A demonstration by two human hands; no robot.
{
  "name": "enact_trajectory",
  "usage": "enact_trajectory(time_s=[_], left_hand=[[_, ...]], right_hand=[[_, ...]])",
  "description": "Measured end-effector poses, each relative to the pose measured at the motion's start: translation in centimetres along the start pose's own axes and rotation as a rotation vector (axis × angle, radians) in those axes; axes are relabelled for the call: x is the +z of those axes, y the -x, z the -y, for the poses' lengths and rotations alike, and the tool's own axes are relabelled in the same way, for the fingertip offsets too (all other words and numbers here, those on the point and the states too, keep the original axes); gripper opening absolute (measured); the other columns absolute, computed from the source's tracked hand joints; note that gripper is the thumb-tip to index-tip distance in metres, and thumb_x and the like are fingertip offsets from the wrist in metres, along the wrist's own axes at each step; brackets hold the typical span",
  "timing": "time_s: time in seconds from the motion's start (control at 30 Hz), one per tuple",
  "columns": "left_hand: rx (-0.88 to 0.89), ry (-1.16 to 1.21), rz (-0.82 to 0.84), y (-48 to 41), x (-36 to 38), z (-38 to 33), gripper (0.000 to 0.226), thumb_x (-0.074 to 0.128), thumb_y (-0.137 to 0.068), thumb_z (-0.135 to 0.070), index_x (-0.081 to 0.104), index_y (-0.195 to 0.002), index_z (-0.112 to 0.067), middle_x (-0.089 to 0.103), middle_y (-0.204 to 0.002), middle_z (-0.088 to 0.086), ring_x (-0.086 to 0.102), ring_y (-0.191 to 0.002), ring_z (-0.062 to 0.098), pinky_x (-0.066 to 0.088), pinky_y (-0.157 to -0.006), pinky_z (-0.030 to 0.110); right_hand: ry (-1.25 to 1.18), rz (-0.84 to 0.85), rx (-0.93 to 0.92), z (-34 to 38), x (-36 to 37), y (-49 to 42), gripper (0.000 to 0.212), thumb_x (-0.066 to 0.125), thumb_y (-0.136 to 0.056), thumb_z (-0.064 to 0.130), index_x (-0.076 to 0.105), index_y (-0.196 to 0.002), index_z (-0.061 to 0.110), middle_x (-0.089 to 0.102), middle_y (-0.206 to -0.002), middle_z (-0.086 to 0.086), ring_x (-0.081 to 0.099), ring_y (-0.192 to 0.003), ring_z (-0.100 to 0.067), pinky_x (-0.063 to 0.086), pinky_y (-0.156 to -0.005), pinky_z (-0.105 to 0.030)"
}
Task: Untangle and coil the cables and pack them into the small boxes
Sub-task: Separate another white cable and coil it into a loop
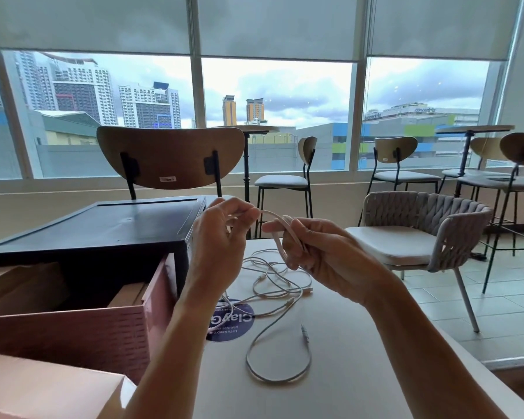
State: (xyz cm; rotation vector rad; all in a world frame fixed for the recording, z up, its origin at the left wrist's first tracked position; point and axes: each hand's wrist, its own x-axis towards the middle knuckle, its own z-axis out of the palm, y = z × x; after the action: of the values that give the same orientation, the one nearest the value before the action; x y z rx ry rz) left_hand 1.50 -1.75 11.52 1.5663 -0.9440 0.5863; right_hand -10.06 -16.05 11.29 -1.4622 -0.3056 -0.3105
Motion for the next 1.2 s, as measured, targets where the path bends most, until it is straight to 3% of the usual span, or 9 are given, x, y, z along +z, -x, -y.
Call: enact_trajectory(time_s=[0.13,0.33,0.5,0.73,0.83,0.93,1.07,1.13,1.2], left_hand=[[-0.018,-0.027,0.049,0.3,0.7,0.0,0.015,0.062,-0.096,-0.027,0.074,-0.090,-0.021,0.070,-0.085,-0.009,0.064,-0.080,0.000,0.040,-0.067,0.003],[0.010,-0.088,0.078,0.9,1.0,-0.1,0.013,0.064,-0.095,-0.019,0.076,-0.099,-0.017,0.069,-0.079,-0.015,0.063,-0.072,-0.006,0.042,-0.066,0.002],[-0.052,-0.036,0.188,1.3,1.4,0.0,0.019,0.066,-0.094,-0.014,0.074,-0.110,-0.009,0.069,-0.074,-0.010,0.064,-0.065,-0.003,0.047,-0.057,0.007],[-0.045,-0.140,0.426,1.9,1.6,-0.6,0.029,0.060,-0.098,-0.010,0.066,-0.126,-0.010,0.069,-0.077,-0.004,0.058,-0.052,-0.010,0.048,-0.057,0.007],[-0.014,-0.224,0.555,1.7,1.4,-0.7,0.033,0.056,-0.100,-0.011,0.062,-0.132,-0.013,0.065,-0.071,-0.009,0.062,-0.058,-0.001,0.055,-0.063,0.018],[0.016,-0.279,0.668,1.7,1.2,-1.0,0.032,0.055,-0.100,-0.010,0.062,-0.131,-0.013,0.071,-0.079,-0.005,0.065,-0.068,0.001,0.056,-0.073,0.025],[0.019,-0.289,0.797,1.7,1.0,-1.7,0.023,0.056,-0.100,-0.011,0.070,-0.117,-0.012,0.073,-0.090,0.001,0.063,-0.067,-0.002,0.049,-0.061,0.007],[0.024,-0.285,0.848,1.7,0.8,-2.1,0.017,0.058,-0.100,-0.013,0.073,-0.107,-0.011,0.073,-0.089,0.000,0.063,-0.066,-0.003,0.043,-0.057,0.003],[0.028,-0.274,0.875,1.6,0.3,-2.5,0.016,0.060,-0.099,-0.018,0.074,-0.102,-0.011,0.074,-0.087,-0.001,0.064,-0.067,-0.001,0.044,-0.059,0.003]], right_hand=[[-0.054,0.057,-0.028,0.0,0.2,-0.1,0.038,0.034,-0.106,0.014,0.054,-0.126,-0.011,0.039,-0.069,-0.001,0.037,-0.059,-0.010,0.040,-0.061,-0.022],[-0.194,0.092,-0.090,0.1,0.2,-0.2,0.020,0.037,-0.103,0.015,0.053,-0.106,0.002,0.041,-0.069,0.001,0.038,-0.055,-0.007,0.035,-0.063,-0.024],[-0.363,0.108,-0.146,0.0,-0.3,-0.5,0.023,0.038,-0.102,0.014,0.058,-0.106,0.003,0.048,-0.071,0.002,0.046,-0.058,-0.008,0.047,-0.068,-0.025],[-0.528,-0.016,-0.160,-0.7,-0.9,-1.0,0.025,0.035,-0.103,0.013,0.053,-0.114,0.000,0.050,-0.073,0.002,0.046,-0.059,-0.008,0.048,-0.067,-0.022],[-0.630,-0.108,-0.161,-0.9,-0.9,-1.1,0.031,0.030,-0.104,0.011,0.052,-0.120,-0.004,0.052,-0.073,0.002,0.045,-0.058,-0.007,0.050,-0.065,-0.022],[-0.765,-0.136,-0.163,-0.9,-1.2,-1.2,0.031,0.034,-0.103,0.009,0.049,-0.127,-0.005,0.057,-0.082,-0.002,0.050,-0.061,-0.008,0.054,-0.066,-0.024],[-0.723,-0.319,-0.240,-0.7,-1.2,-1.5,0.027,0.037,-0.101,0.006,0.052,-0.118,-0.008,0.066,-0.086,-0.010,0.052,-0.061,-0.009,0.056,-0.063,-0.024],[-0.628,-0.409,-0.272,-0.6,-1.1,-1.5,0.025,0.036,-0.102,0.005,0.055,-0.108,-0.010,0.069,-0.081,-0.010,0.054,-0.057,-0.009,0.059,-0.068,-0.026],[-0.542,-0.473,-0.260,-0.7,-1.2,-1.4,0.026,0.036,-0.103,0.006,0.055,-0.111,-0.011,0.070,-0.076,-0.009,0.056,-0.058,-0.009,0.060,-0.075,-0.026]])
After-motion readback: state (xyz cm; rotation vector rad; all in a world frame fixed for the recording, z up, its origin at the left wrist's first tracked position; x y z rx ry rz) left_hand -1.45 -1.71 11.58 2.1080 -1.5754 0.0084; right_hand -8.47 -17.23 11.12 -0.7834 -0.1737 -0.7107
